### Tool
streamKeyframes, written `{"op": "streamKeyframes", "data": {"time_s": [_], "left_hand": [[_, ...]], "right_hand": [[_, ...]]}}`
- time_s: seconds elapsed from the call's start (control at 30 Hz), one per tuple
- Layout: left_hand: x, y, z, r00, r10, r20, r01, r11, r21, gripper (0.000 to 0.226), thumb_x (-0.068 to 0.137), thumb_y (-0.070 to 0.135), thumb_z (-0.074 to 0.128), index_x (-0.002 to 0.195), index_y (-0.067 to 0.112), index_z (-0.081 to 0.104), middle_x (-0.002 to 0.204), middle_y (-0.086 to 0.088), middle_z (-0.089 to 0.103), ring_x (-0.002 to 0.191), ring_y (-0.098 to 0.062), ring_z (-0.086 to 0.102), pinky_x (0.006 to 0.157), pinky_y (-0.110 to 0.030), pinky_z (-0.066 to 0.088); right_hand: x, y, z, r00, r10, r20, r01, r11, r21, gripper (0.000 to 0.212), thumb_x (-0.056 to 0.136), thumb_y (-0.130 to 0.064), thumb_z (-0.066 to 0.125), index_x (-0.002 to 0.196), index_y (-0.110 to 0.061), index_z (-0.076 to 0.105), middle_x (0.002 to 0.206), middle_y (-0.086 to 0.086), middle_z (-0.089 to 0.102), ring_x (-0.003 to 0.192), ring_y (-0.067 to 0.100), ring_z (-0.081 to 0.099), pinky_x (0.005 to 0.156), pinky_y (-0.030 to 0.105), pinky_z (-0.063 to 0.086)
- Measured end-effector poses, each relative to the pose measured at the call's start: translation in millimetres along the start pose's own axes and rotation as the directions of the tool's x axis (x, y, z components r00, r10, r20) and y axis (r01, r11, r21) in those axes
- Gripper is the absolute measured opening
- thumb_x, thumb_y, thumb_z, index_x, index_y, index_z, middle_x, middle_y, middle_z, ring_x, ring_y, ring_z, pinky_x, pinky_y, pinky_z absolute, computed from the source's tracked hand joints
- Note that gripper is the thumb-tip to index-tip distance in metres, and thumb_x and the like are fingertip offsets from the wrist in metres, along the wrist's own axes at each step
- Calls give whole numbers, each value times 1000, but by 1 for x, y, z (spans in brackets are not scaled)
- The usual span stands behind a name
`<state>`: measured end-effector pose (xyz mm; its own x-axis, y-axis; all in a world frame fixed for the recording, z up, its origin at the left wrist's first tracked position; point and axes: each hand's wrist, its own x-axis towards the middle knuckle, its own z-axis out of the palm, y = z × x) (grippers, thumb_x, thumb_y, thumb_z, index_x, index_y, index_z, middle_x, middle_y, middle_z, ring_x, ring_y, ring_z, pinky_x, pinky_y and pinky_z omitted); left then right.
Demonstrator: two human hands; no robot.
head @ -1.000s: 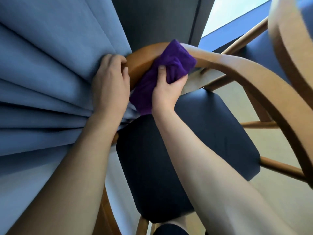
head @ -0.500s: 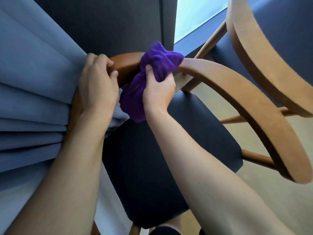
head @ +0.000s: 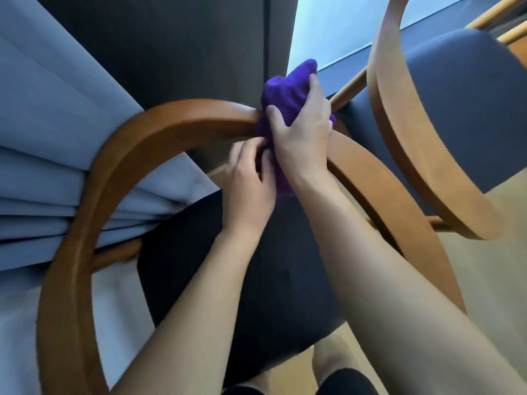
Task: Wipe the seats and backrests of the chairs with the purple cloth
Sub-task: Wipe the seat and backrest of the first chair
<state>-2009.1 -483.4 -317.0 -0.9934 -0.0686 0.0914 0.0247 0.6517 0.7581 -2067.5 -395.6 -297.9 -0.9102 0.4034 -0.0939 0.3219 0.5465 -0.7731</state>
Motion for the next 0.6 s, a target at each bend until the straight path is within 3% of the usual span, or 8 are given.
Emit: {"op": "streamKeyframes", "data": {"time_s": [0.1, 0.2, 0.3, 0.4, 0.5, 0.6], "left_hand": [[-4, 9, 27, 1000, -25, 12, 26, 998, -55, 36, 94, 12, 60, 129, 8, 57, 127, -10, 51, 113, -24, 57, 97, -37, 49], [-1, 14, 38, 995, 69, -70, -64, 996, 61, 50, 95, 21, 62, 143, 17, 49, 131, -14, 47, 119, -24, 50, 105, -27, 41], [17, 16, 46, 984, 157, -85, -130, 957, 259, 45, 98, 29, 57, 142, 22, 54, 136, -17, 49, 115, -30, 51, 101, -34, 44], [42, 8, 53, 970, 241, -40, -201, 878, 435, 43, 100, 37, 51, 141, 23, 55, 150, -12, 44, 130, -33, 46, 109, -37, 37], [50, 5, 66, 960, 280, 33, -273, 897, 347, 40, 102, 32, 48, 136, 15, 59, 142, -8, 55, 135, -30, 46, 114, -39, 34], [34, 17, 87, 970, 230, -73, -203, 942, 267, 34, 101, 23, 52, 129, 10, 64, 133, -10, 60, 125, -28, 55, 107, -40, 40]], "right_hand": [[7, 17, -17, 987, -129, 93, 140, 982, -123, 65, 97, -44, 58, 150, -11, 38, 144, 7, 51, 133, 23, 43, 112, 35, 30], [18, 39, -39, 982, -131, 134, 169, 928, -332, 65, 97, -63, 39, 151, -27, 38, 153, -1, 42, 138, 27, 35, 109, 48, 33], [10, 76, -67, 971, -121, 206, 187, 922, -339, 59, 101, -51, 40, 152, -20, 35, 153, 2, 42, 138, 27, 39, 110, 51, 37], [-10, 116, -86, 960, -93, 262, 223, 823, -522, 66, 100, -55, 40, 155, -21, 25, 152, 4, 41, 135, 26, 41, 108, 46, 38], [-18, 137, -89, 949, -183, 257, 301, 774, -558, 70, 100, -58, 37, 156, -19, 24, 146, 6, 45, 128, 25, 46, 102, 40, 41], [-17, 141, -85, 947, -247, 204, 318, 802, -506, 73, 97, -54, 49, 152, -9, 32, 145, 10, 47, 129, 26, 47, 101, 39, 42]]}}
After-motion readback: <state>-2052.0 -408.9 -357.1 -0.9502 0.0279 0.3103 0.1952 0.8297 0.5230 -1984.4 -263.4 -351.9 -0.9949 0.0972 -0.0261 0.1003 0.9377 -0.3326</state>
